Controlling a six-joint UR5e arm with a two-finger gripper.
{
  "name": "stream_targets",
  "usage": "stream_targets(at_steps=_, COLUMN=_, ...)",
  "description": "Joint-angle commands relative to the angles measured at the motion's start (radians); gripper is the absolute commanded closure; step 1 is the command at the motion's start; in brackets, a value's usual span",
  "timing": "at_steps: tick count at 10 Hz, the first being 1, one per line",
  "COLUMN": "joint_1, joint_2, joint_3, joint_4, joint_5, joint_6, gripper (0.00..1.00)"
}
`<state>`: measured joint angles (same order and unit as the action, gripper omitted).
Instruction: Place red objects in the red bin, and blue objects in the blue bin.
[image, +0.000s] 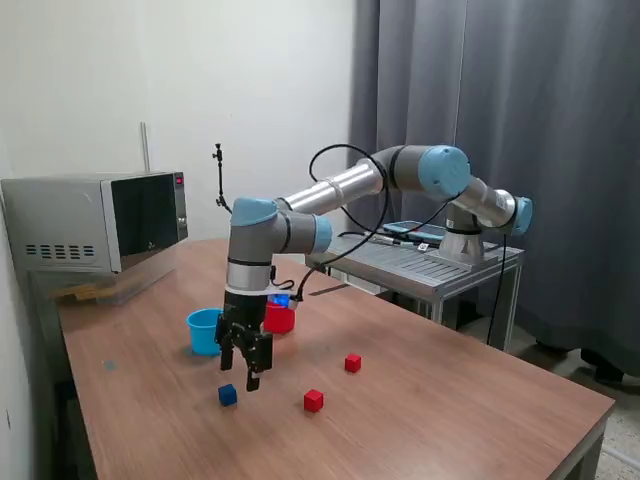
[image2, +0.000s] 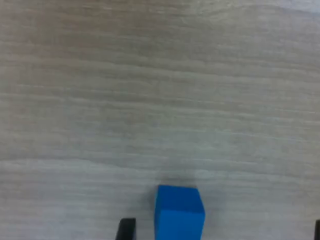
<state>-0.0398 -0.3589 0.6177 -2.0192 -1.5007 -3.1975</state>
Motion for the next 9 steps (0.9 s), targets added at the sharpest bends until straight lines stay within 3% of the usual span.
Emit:
stream_targets(at_steps=1, joint_1=0.0, joint_2=0.018, joint_3=-0.019, joint_4=-0.001, joint_5=-0.001, joint_6=0.001, gripper=0.0)
stream_targets(at_steps=9, joint_1=-0.028, joint_2=0.054, joint_3=-0.093, joint_4=0.002, joint_5=-0.006, joint_6=0.018, gripper=0.0)
